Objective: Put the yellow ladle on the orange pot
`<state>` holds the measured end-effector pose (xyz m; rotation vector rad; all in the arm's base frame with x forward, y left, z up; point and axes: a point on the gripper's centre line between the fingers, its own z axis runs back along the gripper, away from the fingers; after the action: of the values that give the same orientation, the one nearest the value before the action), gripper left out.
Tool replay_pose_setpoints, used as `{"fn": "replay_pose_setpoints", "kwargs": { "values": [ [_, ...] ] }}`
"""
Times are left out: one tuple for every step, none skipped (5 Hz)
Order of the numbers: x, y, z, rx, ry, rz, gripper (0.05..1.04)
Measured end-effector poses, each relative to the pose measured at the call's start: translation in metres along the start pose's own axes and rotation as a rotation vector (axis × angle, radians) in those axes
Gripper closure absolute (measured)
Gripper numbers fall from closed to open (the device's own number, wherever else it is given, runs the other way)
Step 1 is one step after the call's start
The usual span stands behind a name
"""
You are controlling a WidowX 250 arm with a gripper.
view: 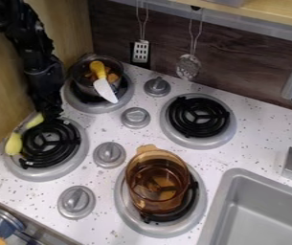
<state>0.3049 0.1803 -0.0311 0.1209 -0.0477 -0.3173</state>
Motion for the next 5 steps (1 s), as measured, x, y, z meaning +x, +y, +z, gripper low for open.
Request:
{"fn": "replay_pose_setpoints", "kwargs": {
  "values": [
    [0.001,-0.007,0.002,-0.019,0.038,0.007,0.839],
    [0.006,-0.016,0.016,-0.043,0.146,0.069,0.839],
    [0.010,-0.018,0.032,-0.100,0.197,0.186,0.839],
    [0.020,-0.021,0.057,-0.068,0.154,0.299,0.839],
    [0.021,-0.046,0.067,-0.057,0.066,0.447,0.839]
  ]
}}
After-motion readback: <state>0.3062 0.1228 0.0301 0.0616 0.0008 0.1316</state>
